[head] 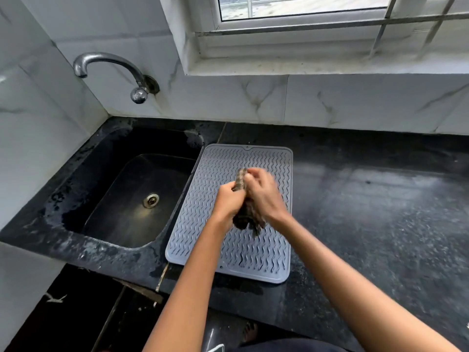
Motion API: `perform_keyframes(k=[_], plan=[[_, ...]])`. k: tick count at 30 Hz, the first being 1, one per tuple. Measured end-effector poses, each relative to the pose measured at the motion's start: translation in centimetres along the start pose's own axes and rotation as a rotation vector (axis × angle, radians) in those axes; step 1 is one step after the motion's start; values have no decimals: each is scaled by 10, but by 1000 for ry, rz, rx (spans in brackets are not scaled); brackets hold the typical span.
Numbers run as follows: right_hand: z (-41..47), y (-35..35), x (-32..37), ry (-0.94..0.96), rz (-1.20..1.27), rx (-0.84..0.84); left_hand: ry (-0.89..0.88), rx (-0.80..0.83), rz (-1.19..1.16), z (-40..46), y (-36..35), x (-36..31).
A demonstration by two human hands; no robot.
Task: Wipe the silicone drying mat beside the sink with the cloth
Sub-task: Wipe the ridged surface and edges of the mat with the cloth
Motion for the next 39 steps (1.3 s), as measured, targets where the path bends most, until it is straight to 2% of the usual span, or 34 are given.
perform_keyframes(k=[4,6,9,12,13,16,20,22,24,26,28,32,36,39], plan=[[-7,-19,-7,-326,411,246,143,166,-184,8,-5,-1],[2,-18,-9,-412,605,312,170,199,-236,15,-2,-3],[14,-17,-6,-518,753,323,144,195,-103,22,-3,-16],[33,-20,-13,-687,861,248,82,81,71,46,-11,-23],[43,-17,-17,-675,797,192,27,16,151,58,-13,-23],[87,1,-30,-478,364,-25,-181,-123,410,96,-20,-30],[146,28,-33,-222,-105,-225,-379,25,667,151,-64,-40],[170,29,-38,-157,-353,-169,-448,154,903,177,-88,-31],[182,19,-54,-101,-635,-22,-471,279,1119,195,-106,-15],[181,5,-68,14,-873,22,-507,282,1185,202,-109,-3],[175,1,-73,70,-947,-40,-547,264,1175,204,-110,0],[142,-2,-71,104,-991,-118,-519,297,1169,206,-108,1],[87,-7,-68,98,-1081,45,-525,334,1186,205,-106,-5],[85,11,-40,155,-1068,55,-527,305,1081,205,-103,-7]])
Point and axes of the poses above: each hand's wrist, its own z-axis towards the middle knuckle, its own y-axis out of the back of the hand, x = y × z, the point moved 4 cm from there along z, towards the middle knuckle, and after that the axes turned 7 degrees about -x, right-handed, at the moved point
